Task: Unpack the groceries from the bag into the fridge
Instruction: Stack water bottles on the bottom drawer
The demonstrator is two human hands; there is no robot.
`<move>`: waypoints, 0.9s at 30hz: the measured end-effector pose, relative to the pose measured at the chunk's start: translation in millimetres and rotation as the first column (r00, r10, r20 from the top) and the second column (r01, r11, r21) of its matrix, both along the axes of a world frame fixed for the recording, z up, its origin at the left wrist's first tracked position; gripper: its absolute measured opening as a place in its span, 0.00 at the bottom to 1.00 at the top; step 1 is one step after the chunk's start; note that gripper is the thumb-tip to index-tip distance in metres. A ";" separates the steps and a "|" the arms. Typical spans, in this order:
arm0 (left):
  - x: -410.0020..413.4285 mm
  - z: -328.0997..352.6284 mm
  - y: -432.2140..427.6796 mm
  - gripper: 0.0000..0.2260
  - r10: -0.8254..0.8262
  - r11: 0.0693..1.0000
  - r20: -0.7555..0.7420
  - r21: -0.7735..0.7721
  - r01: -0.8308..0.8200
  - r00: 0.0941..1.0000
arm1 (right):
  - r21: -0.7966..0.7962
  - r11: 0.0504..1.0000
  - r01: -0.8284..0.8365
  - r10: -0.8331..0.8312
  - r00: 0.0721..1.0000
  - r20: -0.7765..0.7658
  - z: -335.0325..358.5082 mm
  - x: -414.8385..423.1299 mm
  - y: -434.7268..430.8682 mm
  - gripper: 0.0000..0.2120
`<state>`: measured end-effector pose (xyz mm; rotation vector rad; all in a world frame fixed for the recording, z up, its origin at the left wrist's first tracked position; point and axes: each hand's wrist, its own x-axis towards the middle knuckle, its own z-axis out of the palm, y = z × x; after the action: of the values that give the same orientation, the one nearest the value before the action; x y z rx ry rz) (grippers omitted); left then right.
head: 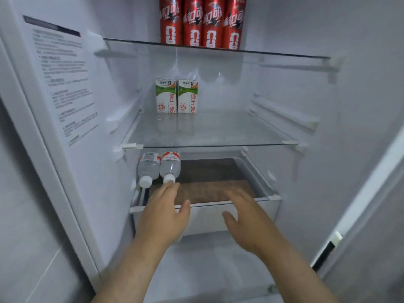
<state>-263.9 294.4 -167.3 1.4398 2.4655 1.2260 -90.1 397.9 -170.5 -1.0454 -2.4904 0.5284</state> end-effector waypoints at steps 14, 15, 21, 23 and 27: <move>72.8 -5.3 -35.6 0.26 -0.197 0.975 -0.071 -0.120 0.188 0.978 | -0.044 0.996 0.072 -0.069 0.995 0.075 -7.0 118.2 -70.7 0.26; 83.1 -6.2 -42.8 0.26 -0.220 0.970 -0.065 -0.117 0.212 0.973 | -0.034 0.998 0.056 -0.053 0.995 0.085 -8.1 127.7 -76.2 0.26; 150.1 -9.0 -86.2 0.25 -0.325 0.939 -0.101 -0.153 0.308 0.940 | 0.014 1.000 0.009 -0.011 0.989 0.147 -11.9 191.7 -107.5 0.26; 167.9 -8.1 -96.2 0.26 -0.335 0.933 -0.126 -0.184 0.310 0.934 | 0.026 1.000 0.005 -0.009 0.990 0.139 -13.5 212.2 -118.8 0.26; 204.5 -5.6 -117.5 0.25 -0.339 0.930 -0.154 -0.207 0.305 0.928 | 0.036 0.999 -0.010 0.005 0.990 0.143 -16.4 252.7 -143.5 0.25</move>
<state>-59.4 177.0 -172.9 1.8866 2.2450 0.8161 162.6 254.4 -186.9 -1.0956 -2.6189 0.4224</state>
